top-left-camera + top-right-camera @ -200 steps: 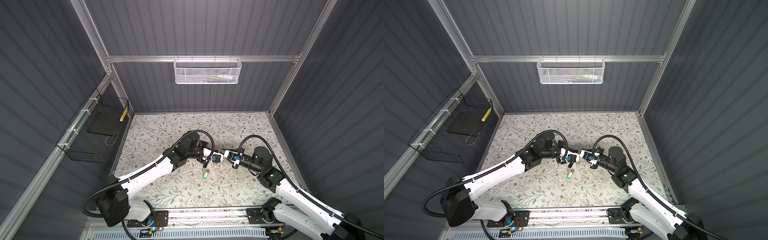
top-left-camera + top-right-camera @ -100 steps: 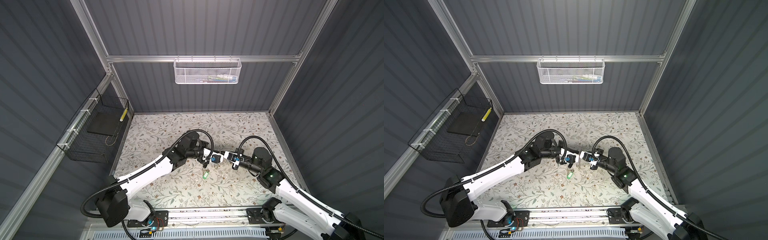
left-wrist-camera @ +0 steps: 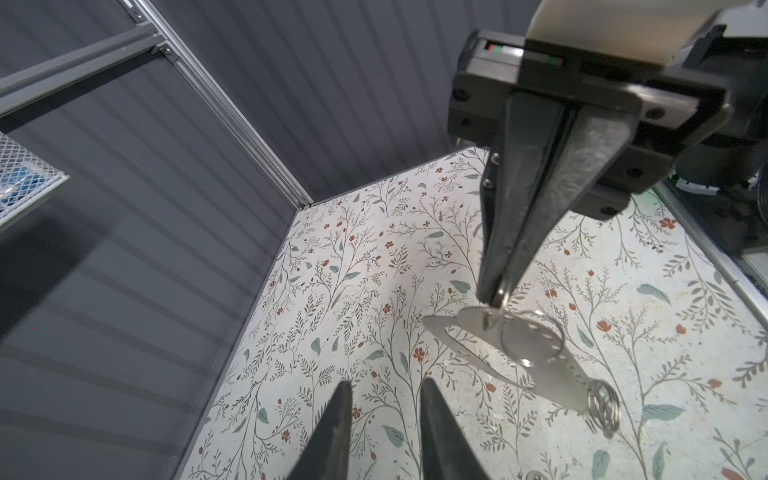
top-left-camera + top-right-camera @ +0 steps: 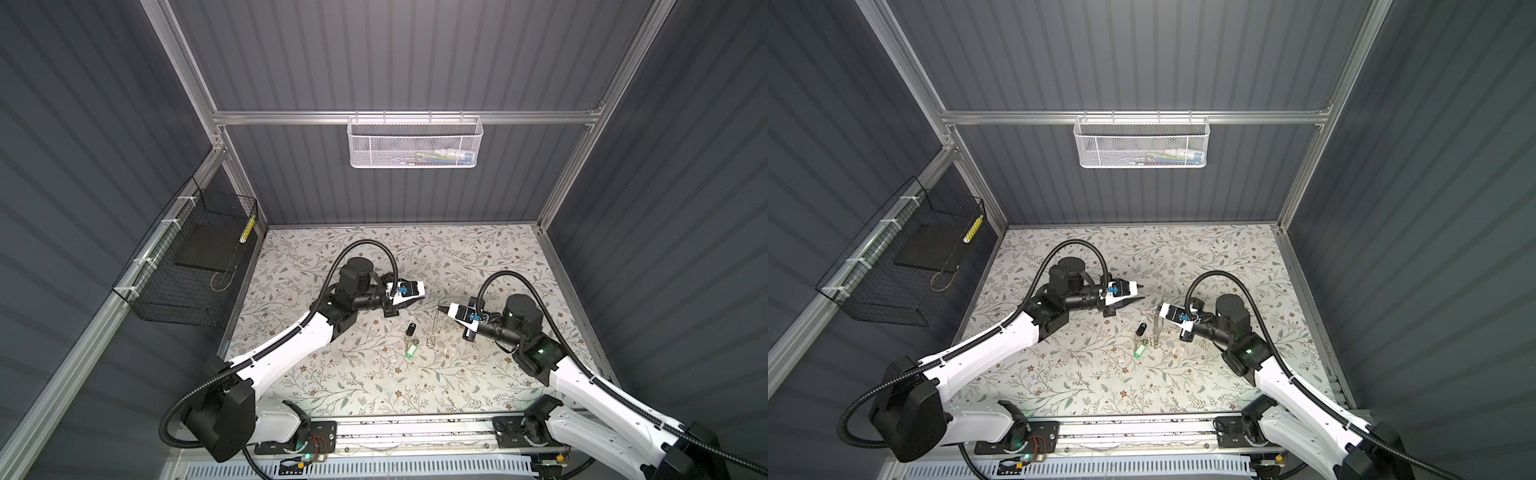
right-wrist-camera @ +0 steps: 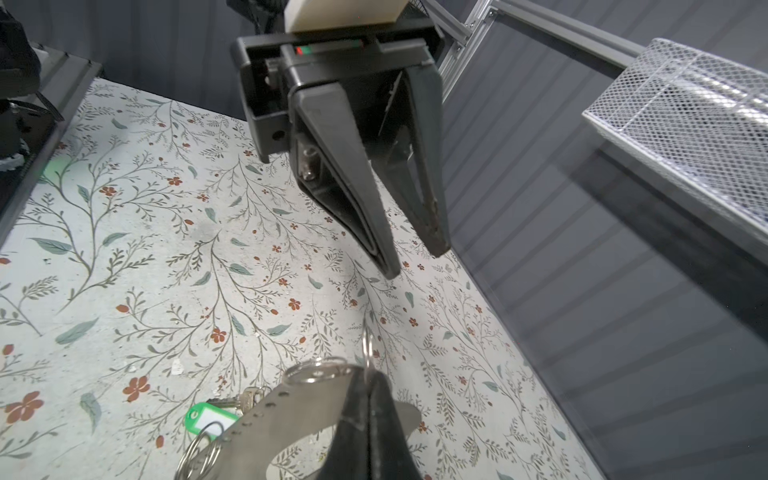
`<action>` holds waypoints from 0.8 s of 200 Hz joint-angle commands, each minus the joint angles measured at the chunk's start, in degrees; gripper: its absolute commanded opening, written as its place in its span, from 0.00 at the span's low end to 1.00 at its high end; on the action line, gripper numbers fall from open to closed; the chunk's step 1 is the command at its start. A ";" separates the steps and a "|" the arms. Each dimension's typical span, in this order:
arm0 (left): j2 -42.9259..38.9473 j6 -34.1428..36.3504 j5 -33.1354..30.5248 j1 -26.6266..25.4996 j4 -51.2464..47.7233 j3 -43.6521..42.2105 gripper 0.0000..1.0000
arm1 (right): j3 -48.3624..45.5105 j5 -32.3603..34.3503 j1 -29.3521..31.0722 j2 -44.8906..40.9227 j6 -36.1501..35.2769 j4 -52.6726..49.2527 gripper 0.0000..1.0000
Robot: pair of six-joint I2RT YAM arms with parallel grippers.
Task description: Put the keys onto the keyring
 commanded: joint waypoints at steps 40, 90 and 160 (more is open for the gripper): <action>-2.07 -9.28 8.05 -0.04 8.99 -4.26 0.25 | -0.02 -4.40 -0.37 2.03 7.73 10.77 0.04; -1.79 -16.71 10.07 1.38 18.25 -7.42 0.22 | 1.67 -7.24 -0.37 3.10 9.28 11.65 0.04; -0.16 -14.80 15.16 1.46 14.26 -5.34 0.20 | 2.71 -7.98 -0.37 3.89 11.64 13.45 0.04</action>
